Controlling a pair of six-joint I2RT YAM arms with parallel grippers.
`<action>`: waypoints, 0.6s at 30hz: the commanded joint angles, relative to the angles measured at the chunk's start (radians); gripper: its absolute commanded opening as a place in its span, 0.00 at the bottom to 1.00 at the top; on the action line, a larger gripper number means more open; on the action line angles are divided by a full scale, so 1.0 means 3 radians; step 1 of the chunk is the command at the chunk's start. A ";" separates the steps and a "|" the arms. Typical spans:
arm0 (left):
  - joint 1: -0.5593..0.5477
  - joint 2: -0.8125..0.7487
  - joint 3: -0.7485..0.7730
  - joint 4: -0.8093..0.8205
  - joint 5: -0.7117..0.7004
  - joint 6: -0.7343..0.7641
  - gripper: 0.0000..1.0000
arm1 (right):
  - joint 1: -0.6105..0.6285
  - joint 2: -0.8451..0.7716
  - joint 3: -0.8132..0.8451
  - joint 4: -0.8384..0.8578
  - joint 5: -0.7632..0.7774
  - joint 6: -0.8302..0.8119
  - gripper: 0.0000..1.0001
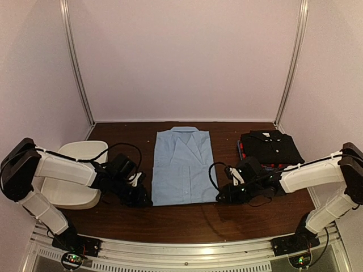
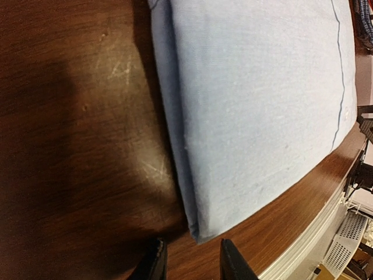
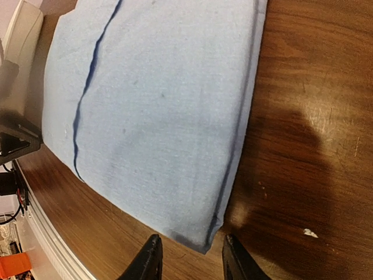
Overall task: Fold and stack the long sleeve shirts
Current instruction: Pick up the 2/3-rectangle-folded shirt from the center of the board.
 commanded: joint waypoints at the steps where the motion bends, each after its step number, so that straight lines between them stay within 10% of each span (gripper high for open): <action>1: -0.0034 0.0074 -0.0007 0.0136 -0.0040 -0.0021 0.32 | -0.0018 0.0080 -0.0127 0.0211 0.0020 0.0100 0.37; 18: -0.0147 0.0186 0.0013 0.0199 -0.0060 -0.0127 0.28 | -0.0019 0.0156 -0.0244 0.0442 -0.0063 0.0217 0.33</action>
